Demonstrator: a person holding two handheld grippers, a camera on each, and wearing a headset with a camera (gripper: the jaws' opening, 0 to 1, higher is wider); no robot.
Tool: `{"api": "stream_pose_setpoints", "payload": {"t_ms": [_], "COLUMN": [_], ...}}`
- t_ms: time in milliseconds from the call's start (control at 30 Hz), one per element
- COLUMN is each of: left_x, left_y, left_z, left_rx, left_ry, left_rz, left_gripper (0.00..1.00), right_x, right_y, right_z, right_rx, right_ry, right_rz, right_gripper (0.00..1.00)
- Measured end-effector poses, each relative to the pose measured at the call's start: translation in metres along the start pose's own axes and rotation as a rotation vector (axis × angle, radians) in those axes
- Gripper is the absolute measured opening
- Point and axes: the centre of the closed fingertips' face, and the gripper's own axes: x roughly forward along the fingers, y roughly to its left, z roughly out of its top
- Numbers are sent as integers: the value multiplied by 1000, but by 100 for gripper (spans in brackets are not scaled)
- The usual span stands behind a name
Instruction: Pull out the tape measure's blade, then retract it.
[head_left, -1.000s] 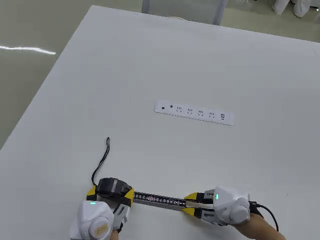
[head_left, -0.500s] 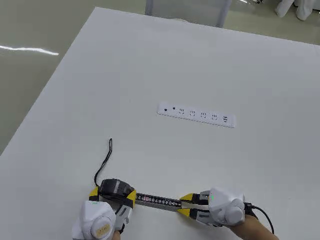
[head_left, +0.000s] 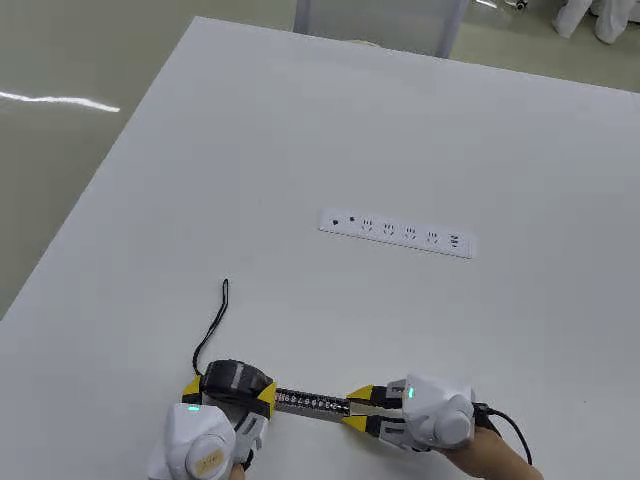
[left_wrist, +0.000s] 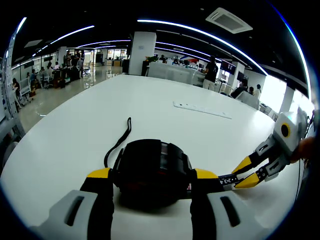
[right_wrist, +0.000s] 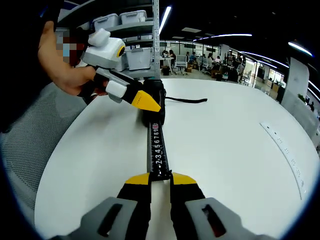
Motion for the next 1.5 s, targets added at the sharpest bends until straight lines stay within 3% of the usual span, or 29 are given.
{"api": "stream_pose_setpoints", "payload": {"t_ms": [1500], "left_x": [0], "left_y": [0], "left_z": [-1], "left_rx": [-14], "left_ry": [7], "left_rz": [-2], "left_gripper": [59], "right_x": [53], "right_y": [5], "right_z": [37], "right_rx": [-1], "right_ry": [-36], "right_rz": [26], "right_gripper": [12]}}
